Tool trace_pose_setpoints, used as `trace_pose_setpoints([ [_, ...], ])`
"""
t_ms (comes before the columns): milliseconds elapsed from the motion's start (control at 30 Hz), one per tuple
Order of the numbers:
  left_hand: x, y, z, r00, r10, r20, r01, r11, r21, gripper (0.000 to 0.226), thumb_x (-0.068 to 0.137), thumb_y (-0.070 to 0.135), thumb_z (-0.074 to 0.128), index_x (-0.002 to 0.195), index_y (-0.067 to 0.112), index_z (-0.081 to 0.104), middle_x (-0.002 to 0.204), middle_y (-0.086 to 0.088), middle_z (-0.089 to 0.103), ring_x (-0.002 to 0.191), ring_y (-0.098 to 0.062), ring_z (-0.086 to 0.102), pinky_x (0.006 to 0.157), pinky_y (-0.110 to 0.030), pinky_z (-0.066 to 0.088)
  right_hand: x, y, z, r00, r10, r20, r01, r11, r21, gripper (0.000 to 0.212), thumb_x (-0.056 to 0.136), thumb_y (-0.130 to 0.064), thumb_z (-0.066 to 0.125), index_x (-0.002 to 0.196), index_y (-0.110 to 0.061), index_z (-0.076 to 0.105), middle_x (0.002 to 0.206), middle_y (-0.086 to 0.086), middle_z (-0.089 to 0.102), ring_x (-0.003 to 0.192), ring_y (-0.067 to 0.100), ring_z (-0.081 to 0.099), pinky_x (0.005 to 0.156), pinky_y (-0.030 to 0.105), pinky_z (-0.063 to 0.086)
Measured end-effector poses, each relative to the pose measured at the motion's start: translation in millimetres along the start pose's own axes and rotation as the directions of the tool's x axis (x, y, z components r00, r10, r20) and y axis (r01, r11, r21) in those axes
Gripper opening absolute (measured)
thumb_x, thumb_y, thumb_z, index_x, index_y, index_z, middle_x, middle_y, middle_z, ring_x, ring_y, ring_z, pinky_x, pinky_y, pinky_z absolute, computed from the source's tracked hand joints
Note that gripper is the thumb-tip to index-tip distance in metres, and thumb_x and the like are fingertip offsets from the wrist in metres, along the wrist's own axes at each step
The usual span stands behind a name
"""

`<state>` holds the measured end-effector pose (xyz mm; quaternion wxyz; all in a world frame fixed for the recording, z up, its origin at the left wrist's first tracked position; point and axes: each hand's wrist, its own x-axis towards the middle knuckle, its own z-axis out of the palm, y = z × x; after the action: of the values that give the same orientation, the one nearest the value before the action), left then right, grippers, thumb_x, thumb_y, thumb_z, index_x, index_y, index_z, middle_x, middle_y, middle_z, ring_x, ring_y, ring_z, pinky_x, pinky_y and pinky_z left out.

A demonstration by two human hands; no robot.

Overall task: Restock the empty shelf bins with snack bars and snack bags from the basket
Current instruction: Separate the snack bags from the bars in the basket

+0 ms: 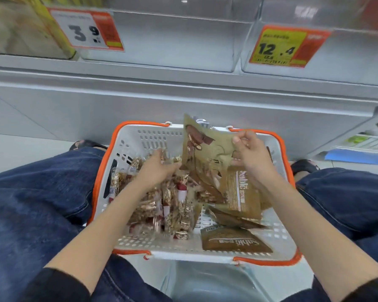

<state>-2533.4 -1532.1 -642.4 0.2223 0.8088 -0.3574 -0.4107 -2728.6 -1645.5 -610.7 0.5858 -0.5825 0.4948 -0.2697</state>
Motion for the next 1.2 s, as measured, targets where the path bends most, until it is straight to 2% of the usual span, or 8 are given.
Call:
trace_pose_setpoints([
  [133,-3.7,3.9,7.0,0.959,-0.081,0.271,0.165,0.938,-0.305,0.098,0.067,0.058,0.075,0.145,0.017,0.031,0.142,-0.002,0.047,0.127,-0.024,0.048,0.107,-0.042,0.037,-19.3,-22.2,-27.4,0.992,0.122,-0.036,-0.107,0.953,0.285,0.016,0.102,-0.015,0.039,0.090,-0.016,0.049,0.070,-0.001,0.063,0.053,0.008,0.063,0.057,0.029,0.056],
  [267,-11.4,7.1,20.3,0.884,-0.001,0.468,0.272,0.815,-0.512,0.049,0.073,0.036,0.076,0.113,0.011,0.063,0.109,-0.005,0.071,0.103,-0.018,0.066,0.093,-0.038,0.051,-33.5,-18.1,-58.0,0.951,0.308,0.010,-0.277,0.841,0.465,0.017,0.103,-0.015,0.037,0.102,-0.009,0.054,0.087,0.008,0.070,0.069,0.016,0.071,0.060,0.028,0.059],
  [400,-14.4,20.8,18.4,0.887,-0.097,0.451,0.371,0.730,-0.573,0.011,0.084,0.014,0.068,0.090,0.007,0.064,0.082,-0.004,0.070,0.069,-0.009,0.066,0.051,-0.015,0.052,-41.9,1.5,-68.0,0.948,0.151,-0.280,-0.243,0.913,-0.329,0.032,0.095,-0.022,0.052,0.123,-0.011,0.041,0.109,0.007,0.060,0.093,0.020,0.063,0.071,0.029,0.051],
  [467,-14.9,29.0,16.4,0.868,-0.154,0.472,0.456,0.625,-0.634,0.016,0.082,0.006,0.068,0.095,0.001,0.061,0.077,-0.010,0.068,0.057,-0.010,0.065,0.044,-0.014,0.050,-55.9,-2.7,-58.3,0.996,-0.085,0.016,0.078,0.807,-0.585,0.054,0.085,-0.028,0.064,0.129,-0.025,0.032,0.120,-0.003,0.052,0.105,0.010,0.054,0.086,0.024,0.046],
  [567,-21.6,40.6,22.5,0.849,-0.156,0.505,0.495,0.569,-0.657,0.018,0.083,0.002,0.065,0.101,-0.003,0.063,0.069,-0.012,0.069,0.049,-0.009,0.064,0.044,-0.013,0.051,-77.1,-2.5,-25.2,0.852,0.142,0.503,0.290,0.672,-0.681,0.083,0.081,-0.044,0.069,0.144,-0.044,0.016,0.148,-0.014,0.034,0.122,0.007,0.047,0.105,0.027,0.036],
  [833,-28.2,66.2,35.5,0.800,0.051,0.598,0.565,0.270,-0.779,0.017,0.093,-0.005,0.048,0.108,-0.011,0.054,0.088,-0.028,0.068,0.074,-0.030,0.072,0.062,-0.026,0.059,-72.1,7.7,-26.6,0.957,0.025,0.289,0.190,0.697,-0.691,0.060,0.094,-0.029,0.056,0.147,-0.033,0.029,0.140,-0.011,0.046,0.126,0.010,0.047,0.101,0.021,0.037],
  [1000,-21.6,66.7,42.5,0.749,0.129,0.650,0.487,0.558,-0.672,0.038,0.102,0.026,0.036,0.109,-0.004,0.059,0.098,-0.021,0.070,0.086,-0.026,0.071,0.077,-0.031,0.058,-61.9,-8.4,-54.0,0.994,-0.053,0.092,0.107,0.514,-0.851,0.046,0.094,0.001,0.044,0.128,-0.026,0.059,0.120,-0.002,0.065,0.082,0.011,0.061,0.062,0.011,0.048],
  [1200,27.1,5.9,66.3,0.959,0.120,0.256,-0.126,0.992,0.007,0.023,0.096,0.012,0.050,0.105,-0.003,0.066,0.107,-0.016,0.068,0.077,-0.015,0.065,0.066,-0.022,0.054,-62.6,-12.5,-84.5,0.960,0.244,0.138,0.020,0.432,-0.902,0.036,0.098,-0.012,0.046,0.127,-0.029,0.059,0.122,-0.006,0.062,0.088,0.011,0.061,0.065,0.011,0.047],
])
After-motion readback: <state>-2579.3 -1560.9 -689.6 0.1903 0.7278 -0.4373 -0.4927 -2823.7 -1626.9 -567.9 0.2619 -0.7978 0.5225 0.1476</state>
